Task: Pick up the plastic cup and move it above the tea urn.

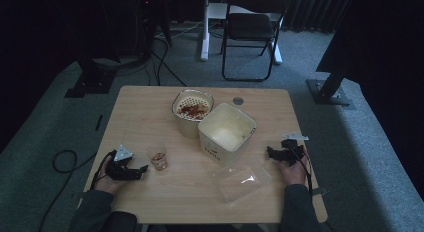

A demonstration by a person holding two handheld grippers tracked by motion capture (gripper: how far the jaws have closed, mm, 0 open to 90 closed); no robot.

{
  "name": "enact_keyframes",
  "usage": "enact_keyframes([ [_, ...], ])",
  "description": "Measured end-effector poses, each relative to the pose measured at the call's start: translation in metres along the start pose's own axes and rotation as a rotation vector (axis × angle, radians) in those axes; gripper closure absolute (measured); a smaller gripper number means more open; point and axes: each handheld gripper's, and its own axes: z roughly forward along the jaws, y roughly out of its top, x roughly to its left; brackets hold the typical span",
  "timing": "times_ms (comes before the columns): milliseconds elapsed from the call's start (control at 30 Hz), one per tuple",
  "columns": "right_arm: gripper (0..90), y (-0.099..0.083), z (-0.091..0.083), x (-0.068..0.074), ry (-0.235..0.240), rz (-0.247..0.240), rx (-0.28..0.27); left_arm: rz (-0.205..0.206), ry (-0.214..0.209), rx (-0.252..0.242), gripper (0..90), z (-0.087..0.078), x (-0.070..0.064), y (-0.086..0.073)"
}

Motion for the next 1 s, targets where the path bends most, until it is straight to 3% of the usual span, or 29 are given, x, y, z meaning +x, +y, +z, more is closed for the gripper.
enact_keyframes([
  [167, 22.1, 0.001, -0.009, 0.001, -0.008, 0.011, 0.050, -0.011, 0.010, -0.001, 19.0, 0.002, 0.001, 0.002],
  [267, 24.5, 0.002, -0.011, 0.000, -0.005, 0.010, 0.073, -0.014, 0.012, 0.000, 19.0, 0.002, 0.002, 0.002],
  [467, 31.7, -0.005, -0.023, -0.003, 0.039, 0.071, 0.050, -0.016, 0.012, 0.000, 19.0, 0.001, 0.001, 0.001],
  [567, 33.7, -0.004, -0.036, -0.001, 0.088, 0.095, 0.010, -0.017, 0.012, -0.001, 19.0, 0.002, 0.001, 0.001],
  [767, 34.5, 0.002, -0.066, 0.020, 0.154, 0.023, -0.054, -0.017, 0.012, -0.001, 19.1, 0.002, 0.002, 0.002],
  [900, 34.6, 0.006, -0.083, 0.035, 0.259, 0.003, -0.096, -0.018, 0.013, 0.000, 19.2, 0.002, 0.002, 0.002],
  [1000, 35.7, 0.006, -0.083, 0.051, 0.304, -0.051, -0.071, -0.018, 0.012, 0.000, 19.2, 0.002, 0.002, 0.002],
])
